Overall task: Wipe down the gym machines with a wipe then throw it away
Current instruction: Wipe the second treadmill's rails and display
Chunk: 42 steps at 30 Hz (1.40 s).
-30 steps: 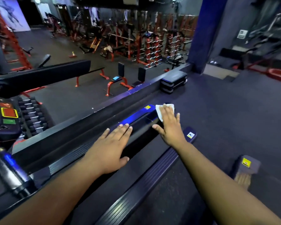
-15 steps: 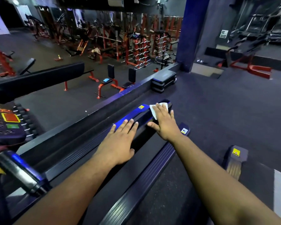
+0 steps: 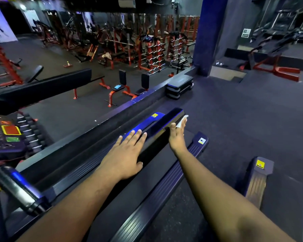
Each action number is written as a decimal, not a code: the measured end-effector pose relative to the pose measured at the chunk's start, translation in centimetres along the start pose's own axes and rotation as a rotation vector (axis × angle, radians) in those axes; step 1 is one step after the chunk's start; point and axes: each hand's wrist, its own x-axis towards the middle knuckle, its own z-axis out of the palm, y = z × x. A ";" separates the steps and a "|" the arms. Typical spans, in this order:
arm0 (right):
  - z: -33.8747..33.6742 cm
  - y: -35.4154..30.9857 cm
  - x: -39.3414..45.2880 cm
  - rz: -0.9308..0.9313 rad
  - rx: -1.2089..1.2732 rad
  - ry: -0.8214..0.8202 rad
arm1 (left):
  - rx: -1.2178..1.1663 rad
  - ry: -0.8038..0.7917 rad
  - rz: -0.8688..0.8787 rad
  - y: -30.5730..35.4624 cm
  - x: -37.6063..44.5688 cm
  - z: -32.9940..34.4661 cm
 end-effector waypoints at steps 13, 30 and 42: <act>2.6 -0.4 -1.2 -0.001 0.078 0.089 | 0.027 0.003 -0.007 -0.1 0.3 0.3; -0.5 -2.3 -4.0 -0.553 -0.665 -0.326 | 0.026 0.010 -0.031 -0.5 -1.9 -0.1; 1.0 -5.0 -6.7 -0.553 -0.821 -0.299 | 0.090 0.045 -0.041 -3.1 -10.7 0.3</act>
